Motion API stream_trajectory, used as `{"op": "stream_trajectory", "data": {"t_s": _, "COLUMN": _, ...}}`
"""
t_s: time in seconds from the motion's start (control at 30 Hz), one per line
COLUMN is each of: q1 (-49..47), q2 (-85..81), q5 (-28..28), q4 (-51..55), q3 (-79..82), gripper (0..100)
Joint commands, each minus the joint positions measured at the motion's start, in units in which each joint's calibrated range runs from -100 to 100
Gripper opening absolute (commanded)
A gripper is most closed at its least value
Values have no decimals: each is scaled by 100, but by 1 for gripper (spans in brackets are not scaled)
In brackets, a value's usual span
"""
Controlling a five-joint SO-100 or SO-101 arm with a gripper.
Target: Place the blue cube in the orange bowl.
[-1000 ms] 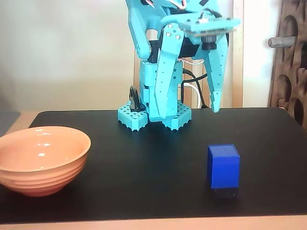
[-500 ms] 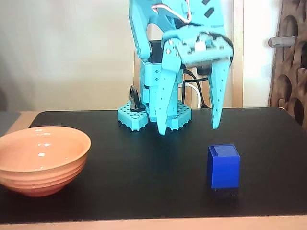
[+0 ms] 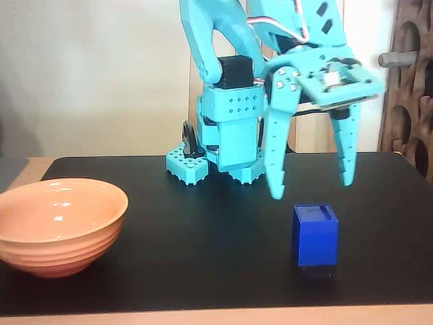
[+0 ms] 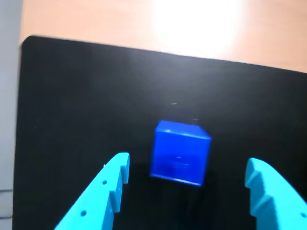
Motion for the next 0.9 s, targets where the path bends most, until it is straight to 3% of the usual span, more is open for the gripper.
{"op": "stream_trajectory", "data": {"t_s": 0.0, "q1": -318, "q2": 61, "q5": -251, "q4": -165, "q3": -639, "gripper": 28}}
{"op": "stream_trajectory", "data": {"t_s": 0.87, "q1": -238, "q2": 836, "q5": -487, "q4": -409, "q3": -594, "gripper": 29}}
